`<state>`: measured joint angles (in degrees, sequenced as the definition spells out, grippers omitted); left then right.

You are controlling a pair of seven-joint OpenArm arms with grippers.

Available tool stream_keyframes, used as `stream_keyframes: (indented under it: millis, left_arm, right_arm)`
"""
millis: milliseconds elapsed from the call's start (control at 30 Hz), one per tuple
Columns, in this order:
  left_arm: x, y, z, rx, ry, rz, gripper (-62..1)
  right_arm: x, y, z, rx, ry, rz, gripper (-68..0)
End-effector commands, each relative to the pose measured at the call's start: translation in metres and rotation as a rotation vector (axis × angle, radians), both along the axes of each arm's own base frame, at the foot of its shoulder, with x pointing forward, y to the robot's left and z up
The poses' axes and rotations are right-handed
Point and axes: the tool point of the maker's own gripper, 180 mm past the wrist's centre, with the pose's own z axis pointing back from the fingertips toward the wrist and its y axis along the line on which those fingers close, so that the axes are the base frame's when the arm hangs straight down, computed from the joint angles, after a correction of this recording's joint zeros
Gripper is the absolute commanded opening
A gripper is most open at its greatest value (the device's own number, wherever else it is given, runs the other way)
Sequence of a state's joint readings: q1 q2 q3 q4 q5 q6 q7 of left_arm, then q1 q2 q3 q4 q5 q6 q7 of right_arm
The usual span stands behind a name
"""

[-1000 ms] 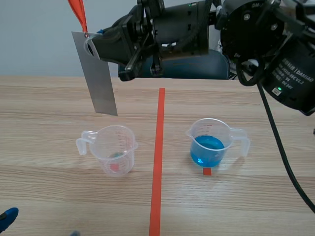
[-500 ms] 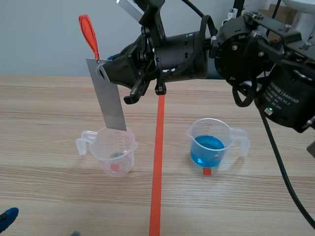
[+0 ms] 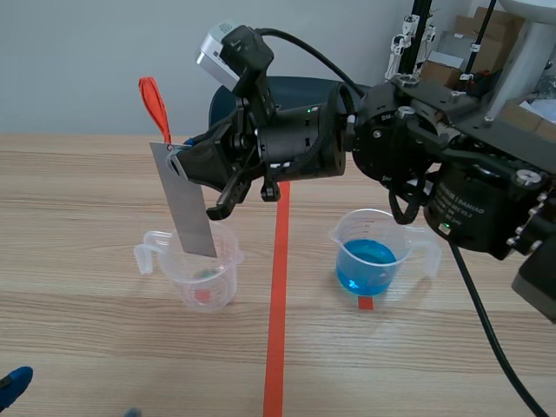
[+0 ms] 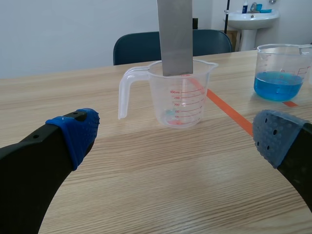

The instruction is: Do the redox reaction experiment. put the plate into the left beaker

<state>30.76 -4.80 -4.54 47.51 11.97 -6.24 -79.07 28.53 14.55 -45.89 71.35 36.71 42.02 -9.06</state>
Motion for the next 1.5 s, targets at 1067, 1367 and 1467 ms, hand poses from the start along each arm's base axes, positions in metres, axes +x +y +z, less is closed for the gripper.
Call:
stream_keyframes:
  millis: [1067,1367,1467]
  left_arm:
    - [0.003,0.001,0.007,-0.007,-0.030,-0.002,1.4]
    - [0.003,0.001,0.007,-0.008,-0.030,-0.002,1.4]
    - [0.003,0.001,0.007,-0.008,-0.031,-0.002,1.4]
  right_arm:
    - [-0.008,0.019,-0.041,0.011,-0.033,0.046,-66.9]
    - [-0.012,0.017,-0.052,-0.004,-0.064,0.043,-66.9]
    - [-0.015,0.017,-0.054,-0.003,-0.074,0.044,-66.9]
